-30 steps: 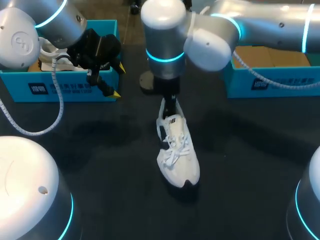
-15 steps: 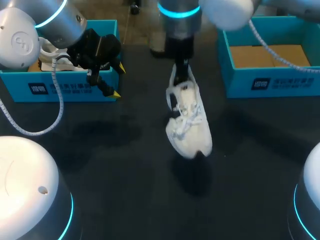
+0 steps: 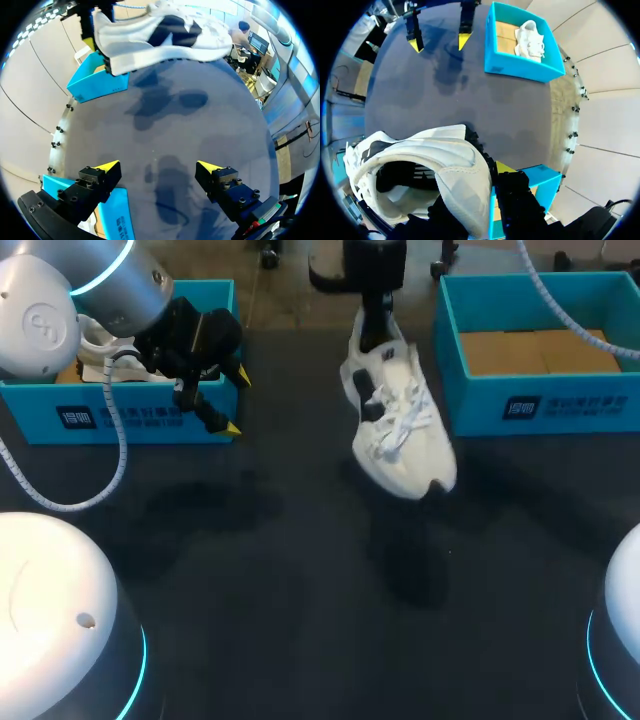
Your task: Take the shoe out of the shoebox, open the shoe tongue, remove and reinsert the insole, then place the shoe into the shoebox
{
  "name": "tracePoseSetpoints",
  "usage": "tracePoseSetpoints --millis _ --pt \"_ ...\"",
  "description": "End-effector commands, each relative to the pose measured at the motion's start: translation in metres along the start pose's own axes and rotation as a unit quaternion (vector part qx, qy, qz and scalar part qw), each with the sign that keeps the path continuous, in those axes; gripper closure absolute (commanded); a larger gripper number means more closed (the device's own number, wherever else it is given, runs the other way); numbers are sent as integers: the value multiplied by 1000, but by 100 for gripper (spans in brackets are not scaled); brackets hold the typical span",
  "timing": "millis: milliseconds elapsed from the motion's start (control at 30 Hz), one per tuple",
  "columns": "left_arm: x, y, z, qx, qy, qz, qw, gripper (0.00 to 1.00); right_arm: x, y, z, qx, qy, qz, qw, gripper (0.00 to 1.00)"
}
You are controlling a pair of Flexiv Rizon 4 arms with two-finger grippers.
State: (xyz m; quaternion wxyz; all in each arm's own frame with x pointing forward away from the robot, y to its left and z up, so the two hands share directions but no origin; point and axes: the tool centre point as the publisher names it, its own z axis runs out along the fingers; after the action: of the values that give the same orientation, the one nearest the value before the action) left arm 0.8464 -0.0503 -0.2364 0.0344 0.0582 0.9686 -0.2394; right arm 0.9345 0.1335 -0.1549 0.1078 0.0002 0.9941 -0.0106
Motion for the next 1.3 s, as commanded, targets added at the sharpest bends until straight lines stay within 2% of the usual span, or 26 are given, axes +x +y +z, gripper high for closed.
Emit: tracePoseSetpoints --millis 33,133,267,333,400,1200,1233,1300 --pt "0 0 0 -2 0 0 1000 0 -19 -5 -11 -2 2 -11 1000 100" --pt "0 0 0 -2 0 0 1000 0 -31 -10 -18 -13 -5 -36 999 100" --pt "0 0 0 -2 0 0 1000 0 -46 -20 -25 -10 -2 -55 998 100" --pt "0 0 0 -2 0 0 1000 0 -52 -24 -27 -26 -4 -82 996 100" --pt "0 0 0 -2 0 0 1000 0 -60 -25 -27 -3 19 -107 994 100" --pt "0 0 0 -2 0 0 1000 0 -60 -25 -27 -3 19 -107 994 100" --pt "0 0 0 -2 0 0 1000 0 -61 -26 -27 -3 18 -108 994 100" --pt "0 0 0 -2 0 0 1000 0 -67 -41 -27 -5 8 -111 994 100"
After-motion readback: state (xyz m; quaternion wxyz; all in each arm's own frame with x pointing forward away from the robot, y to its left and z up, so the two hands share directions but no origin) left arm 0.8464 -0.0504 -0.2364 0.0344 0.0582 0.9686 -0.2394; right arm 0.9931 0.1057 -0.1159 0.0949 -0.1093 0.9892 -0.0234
